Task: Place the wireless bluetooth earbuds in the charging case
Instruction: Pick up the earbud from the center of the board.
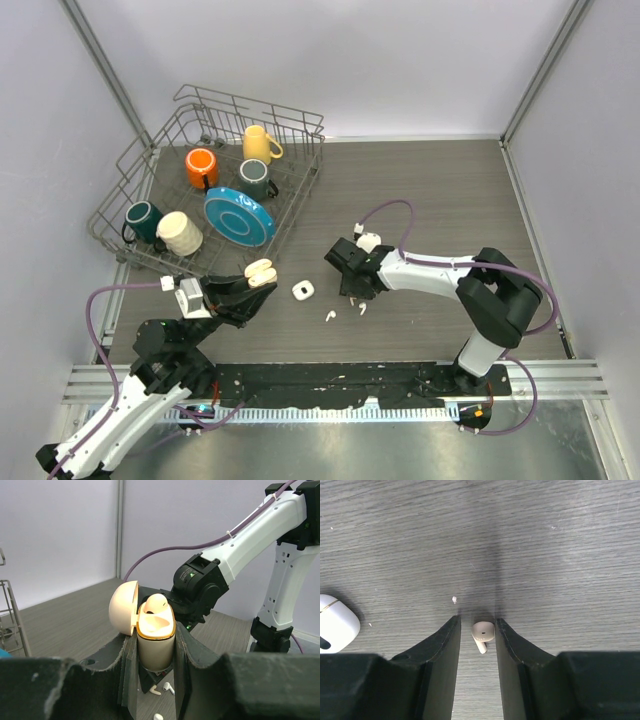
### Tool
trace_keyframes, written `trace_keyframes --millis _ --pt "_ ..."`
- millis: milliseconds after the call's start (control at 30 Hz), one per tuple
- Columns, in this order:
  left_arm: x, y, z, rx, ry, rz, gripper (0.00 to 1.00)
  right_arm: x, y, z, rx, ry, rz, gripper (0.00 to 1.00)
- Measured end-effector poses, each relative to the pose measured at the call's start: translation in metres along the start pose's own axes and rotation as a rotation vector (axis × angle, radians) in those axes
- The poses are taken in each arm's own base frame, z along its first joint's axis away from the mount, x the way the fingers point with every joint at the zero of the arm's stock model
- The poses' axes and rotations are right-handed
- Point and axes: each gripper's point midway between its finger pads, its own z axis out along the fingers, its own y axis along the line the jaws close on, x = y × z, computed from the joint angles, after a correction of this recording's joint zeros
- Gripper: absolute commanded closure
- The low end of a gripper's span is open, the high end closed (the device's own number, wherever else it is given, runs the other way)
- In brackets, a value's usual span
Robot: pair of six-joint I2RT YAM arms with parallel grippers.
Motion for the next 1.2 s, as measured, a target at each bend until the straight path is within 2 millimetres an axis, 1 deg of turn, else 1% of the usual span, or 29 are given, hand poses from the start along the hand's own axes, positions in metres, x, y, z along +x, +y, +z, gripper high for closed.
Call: trace_keyframes --millis 267,300,333,633,667,733,833,1067,1100,1200 --pt "-0.0001 -0.0001 0.0 0.0 0.0 -0.001 1.0 0.0004 -0.0001 0.0005 0.004 -0.005 -0.005 0.62" --pt "0.0 0.0 0.0 0.0 0.0 -0.001 1.0 0.0004 -0.0002 0.0005 0.005 -0.005 -0.006 0.66" --pt "0.0 0.0 0.0 0.0 0.0 -0.001 1.0 0.0004 -0.0002 0.0005 0.005 -0.006 -0.006 0.66" --pt "0.0024 0.0006 0.0013 -0.002 0.009 -0.007 1.0 0.0009 -0.0006 0.0008 0.01 -0.012 -0.012 0.67" --pt "0.0029 0.0007 0.0014 -0.002 0.011 -0.008 1.0 0.001 -0.0005 0.0007 0.011 -0.014 -0.014 0.67" --pt "0.0031 0.0008 0.0015 -0.003 0.011 -0.01 1.0 0.0011 -0.0005 0.0006 0.012 -0.016 -0.016 0.62" --pt "0.0033 0.0008 0.0015 -0.003 0.012 -0.012 1.0 0.0015 0.0013 0.0003 0.006 -0.019 -0.02 0.6" --pt "0.0053 0.0008 0.0013 -0.004 0.015 -0.023 1.0 0.0041 0.0034 -0.0009 0.003 -0.026 -0.042 0.6" --pt "0.0055 0.0008 0.0012 -0.004 0.015 -0.023 1.0 0.0043 0.0034 -0.001 0.004 -0.027 -0.044 0.62" --pt "0.0058 0.0008 0.0012 -0.004 0.014 -0.025 1.0 0.0049 0.0027 -0.0011 0.007 -0.028 -0.049 0.63"
